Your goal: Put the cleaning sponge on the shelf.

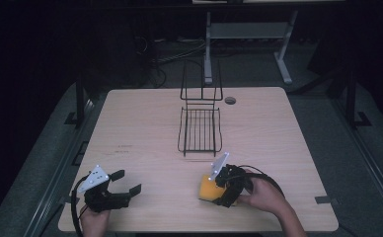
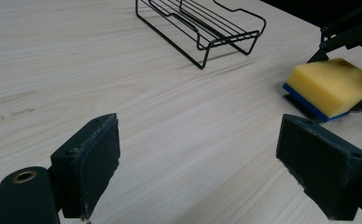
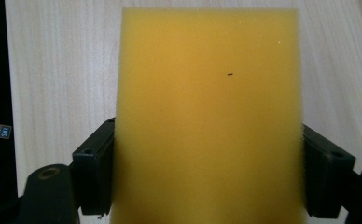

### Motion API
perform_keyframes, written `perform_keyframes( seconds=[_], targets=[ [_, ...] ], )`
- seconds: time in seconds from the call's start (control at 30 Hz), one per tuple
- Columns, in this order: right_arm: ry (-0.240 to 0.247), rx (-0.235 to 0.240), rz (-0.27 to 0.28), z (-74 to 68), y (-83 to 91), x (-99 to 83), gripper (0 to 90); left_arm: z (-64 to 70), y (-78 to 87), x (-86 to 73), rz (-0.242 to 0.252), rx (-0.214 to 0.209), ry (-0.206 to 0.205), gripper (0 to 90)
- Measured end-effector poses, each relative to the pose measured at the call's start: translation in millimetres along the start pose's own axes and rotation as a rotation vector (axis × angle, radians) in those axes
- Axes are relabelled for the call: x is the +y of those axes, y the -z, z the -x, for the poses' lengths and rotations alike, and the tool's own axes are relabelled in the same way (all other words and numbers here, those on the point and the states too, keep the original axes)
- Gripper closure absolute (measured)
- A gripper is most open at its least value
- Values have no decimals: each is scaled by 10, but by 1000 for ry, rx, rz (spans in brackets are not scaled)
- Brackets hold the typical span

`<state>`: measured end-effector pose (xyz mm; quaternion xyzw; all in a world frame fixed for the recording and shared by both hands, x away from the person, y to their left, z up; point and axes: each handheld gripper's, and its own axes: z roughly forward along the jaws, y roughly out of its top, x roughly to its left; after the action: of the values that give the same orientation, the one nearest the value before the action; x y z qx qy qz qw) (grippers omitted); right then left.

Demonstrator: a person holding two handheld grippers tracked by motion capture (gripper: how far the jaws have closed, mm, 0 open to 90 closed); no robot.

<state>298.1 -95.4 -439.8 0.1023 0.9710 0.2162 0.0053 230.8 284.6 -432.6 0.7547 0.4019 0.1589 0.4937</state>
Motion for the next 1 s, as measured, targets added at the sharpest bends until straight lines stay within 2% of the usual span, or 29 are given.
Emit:
perform_keyframes(
  seconds=[0.63,1.0],
  targets=[
    [10,8,19,87,111,147,213,-7,2,-1,0,2,-1,128],
    [20,22,29,199,199,251,213,-15,7,4,0,1,-3,128]
  ],
)
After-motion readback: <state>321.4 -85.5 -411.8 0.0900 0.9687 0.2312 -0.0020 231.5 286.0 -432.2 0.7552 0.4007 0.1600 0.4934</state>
